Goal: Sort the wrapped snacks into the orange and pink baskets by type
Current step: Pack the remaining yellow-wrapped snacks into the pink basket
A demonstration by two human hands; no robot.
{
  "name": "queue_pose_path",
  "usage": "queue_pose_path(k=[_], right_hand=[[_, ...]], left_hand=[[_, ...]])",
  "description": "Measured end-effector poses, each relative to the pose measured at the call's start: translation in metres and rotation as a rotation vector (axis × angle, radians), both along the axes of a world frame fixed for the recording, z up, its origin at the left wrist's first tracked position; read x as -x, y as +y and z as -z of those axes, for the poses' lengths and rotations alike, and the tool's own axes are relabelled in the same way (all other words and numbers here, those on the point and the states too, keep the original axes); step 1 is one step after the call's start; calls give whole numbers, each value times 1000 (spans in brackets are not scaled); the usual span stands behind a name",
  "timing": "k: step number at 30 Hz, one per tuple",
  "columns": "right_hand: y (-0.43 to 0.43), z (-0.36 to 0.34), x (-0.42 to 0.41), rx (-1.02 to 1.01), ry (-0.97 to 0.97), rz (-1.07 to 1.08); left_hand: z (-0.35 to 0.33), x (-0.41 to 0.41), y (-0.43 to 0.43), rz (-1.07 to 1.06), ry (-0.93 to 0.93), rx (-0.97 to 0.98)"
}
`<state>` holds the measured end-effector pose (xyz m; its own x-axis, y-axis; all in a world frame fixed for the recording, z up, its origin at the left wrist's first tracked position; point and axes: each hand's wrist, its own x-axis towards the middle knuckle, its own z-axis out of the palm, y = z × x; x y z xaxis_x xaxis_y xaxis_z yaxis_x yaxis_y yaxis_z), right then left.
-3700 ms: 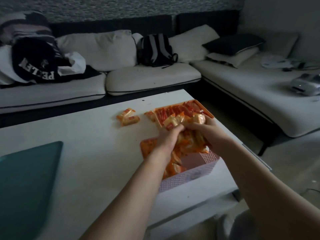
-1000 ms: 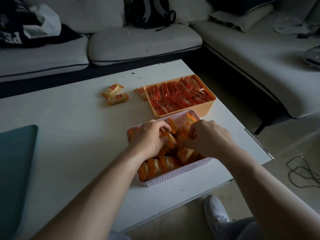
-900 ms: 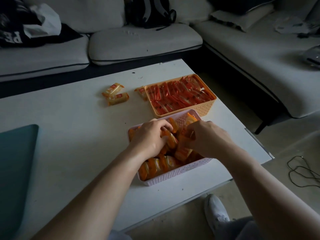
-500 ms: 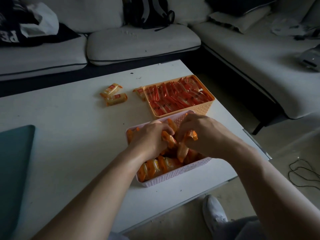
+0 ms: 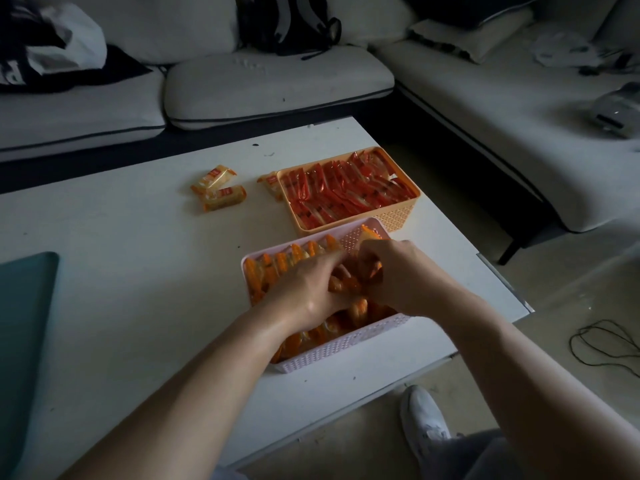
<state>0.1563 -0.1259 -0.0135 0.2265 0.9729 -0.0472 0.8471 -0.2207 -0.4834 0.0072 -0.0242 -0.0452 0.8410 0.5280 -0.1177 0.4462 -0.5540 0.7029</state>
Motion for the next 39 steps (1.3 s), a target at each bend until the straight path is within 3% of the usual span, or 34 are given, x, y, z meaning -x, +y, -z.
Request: queue_pose_path(k=[5, 9, 13, 18, 30, 35, 39], right_hand=[[-4, 1, -34, -96, -27, 201], [-7, 6, -18, 234, -170, 95], [-3, 9, -8, 236, -398, 49], [-4, 7, -4, 382, -374, -40], [-7, -19, -13, -11, -263, -31], [-8, -20, -16, 100, -154, -103], [-12, -29, -13, 97, -223, -88]], left_hand=[[-3, -2, 1, 15, 136, -102], [-4, 0, 6, 39, 145, -56], [-3, 2, 9, 24, 107, -37], [-2, 4, 10, 20, 99, -33], [-4, 5, 6, 10, 103, -66], [-4, -3, -8, -9, 190, -156], [-2, -5, -12, 16, 195, -193]])
